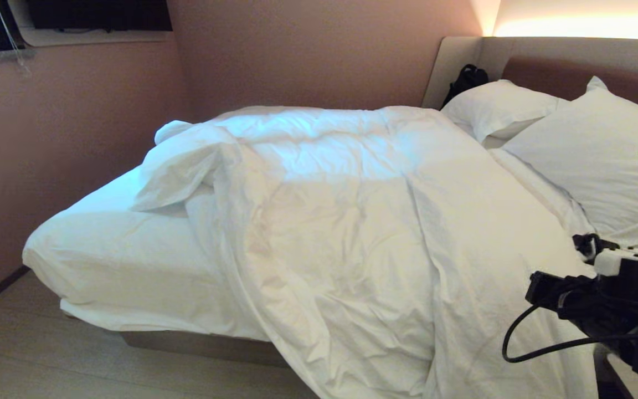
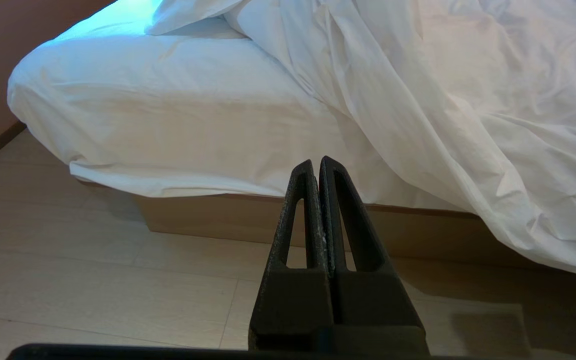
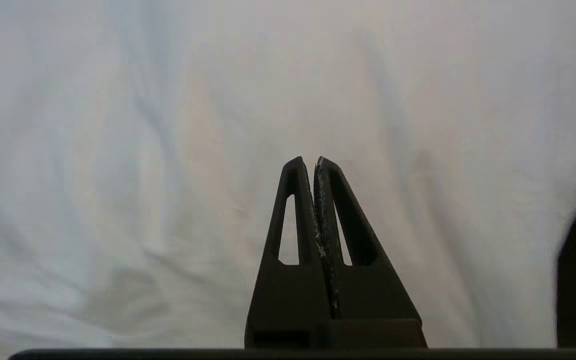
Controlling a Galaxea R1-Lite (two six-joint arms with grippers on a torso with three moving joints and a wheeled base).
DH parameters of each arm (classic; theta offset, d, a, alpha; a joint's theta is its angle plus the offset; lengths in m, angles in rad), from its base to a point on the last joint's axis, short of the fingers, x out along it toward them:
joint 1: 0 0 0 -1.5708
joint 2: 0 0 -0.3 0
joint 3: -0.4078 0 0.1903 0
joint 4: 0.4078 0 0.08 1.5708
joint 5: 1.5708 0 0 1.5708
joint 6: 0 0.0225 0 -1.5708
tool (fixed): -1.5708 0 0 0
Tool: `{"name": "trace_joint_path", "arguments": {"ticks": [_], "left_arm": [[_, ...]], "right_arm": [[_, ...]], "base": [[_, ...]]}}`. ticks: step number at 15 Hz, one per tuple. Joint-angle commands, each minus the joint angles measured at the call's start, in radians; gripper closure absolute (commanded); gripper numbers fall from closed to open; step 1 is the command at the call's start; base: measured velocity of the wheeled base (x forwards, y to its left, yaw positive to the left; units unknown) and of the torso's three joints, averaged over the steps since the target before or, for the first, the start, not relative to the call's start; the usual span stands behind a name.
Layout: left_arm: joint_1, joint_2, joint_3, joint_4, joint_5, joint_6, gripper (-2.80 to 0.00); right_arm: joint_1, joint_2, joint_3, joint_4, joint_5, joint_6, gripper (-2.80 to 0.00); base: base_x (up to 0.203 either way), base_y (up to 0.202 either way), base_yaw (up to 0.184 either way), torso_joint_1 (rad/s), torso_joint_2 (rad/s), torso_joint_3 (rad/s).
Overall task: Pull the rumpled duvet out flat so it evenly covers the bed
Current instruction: Flatten the corners of the folded blanket, then hold the folded corner of the quilt
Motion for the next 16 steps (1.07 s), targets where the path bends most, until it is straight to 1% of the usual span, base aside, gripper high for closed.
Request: {"name": "trace_joint_path", "arguments": {"ticks": [1, 3, 4, 6, 8, 10, 12, 13, 14, 16], "left_arm": [[0.001, 0.000, 0.000, 0.000, 0.000, 0.000, 0.00], [0.001, 0.000, 0.000, 0.000, 0.000, 0.000, 0.00], [0.001, 0.000, 0.000, 0.000, 0.000, 0.000, 0.00], [0.001, 0.000, 0.000, 0.000, 0.000, 0.000, 0.00], [0.001, 0.000, 0.000, 0.000, -0.001, 0.000, 0.00], [0.001, 0.000, 0.000, 0.000, -0.001, 0.000, 0.00], [0.001, 0.000, 0.000, 0.000, 0.000, 0.000, 0.00], [0.001, 0.000, 0.000, 0.000, -0.001, 0.000, 0.00], [0.001, 0.000, 0.000, 0.000, 0.000, 0.000, 0.00], [0.001, 0.000, 0.000, 0.000, 0.000, 0.000, 0.00]], "right_arm": [[-0.040, -0.171, 0.002, 0.392, 0.364, 0.169, 0.00], [-0.049, -0.258, 0.026, 0.461, 0.480, 0.158, 0.00], [-0.049, -0.293, 0.051, 0.480, 0.517, 0.138, 0.00], [-0.047, -0.346, 0.113, 0.491, 0.574, 0.064, 0.00], [-0.047, -0.385, 0.163, 0.494, 0.615, -0.002, 0.00], [-0.047, -0.445, 0.177, 0.555, 0.647, -0.034, 0.00], [-0.047, -0.517, 0.179, 0.611, 0.689, -0.040, 0.00], [-0.047, -0.546, 0.180, 0.645, 0.725, -0.042, 0.00], [-0.047, -0.550, 0.182, 0.662, 0.740, -0.043, 0.00], [-0.047, -0.552, 0.194, 0.657, 0.740, -0.053, 0.00]], "base": [[0.000, 0.000, 0.000, 0.000, 0.00, 0.000], [0.000, 0.000, 0.000, 0.000, 0.00, 0.000], [0.000, 0.000, 0.000, 0.000, 0.00, 0.000], [0.000, 0.000, 0.000, 0.000, 0.00, 0.000], [0.000, 0.000, 0.000, 0.000, 0.00, 0.000], [0.000, 0.000, 0.000, 0.000, 0.00, 0.000], [0.000, 0.000, 0.000, 0.000, 0.00, 0.000], [0.000, 0.000, 0.000, 0.000, 0.00, 0.000], [0.000, 0.000, 0.000, 0.000, 0.00, 0.000], [0.000, 0.000, 0.000, 0.000, 0.00, 0.000]]}}
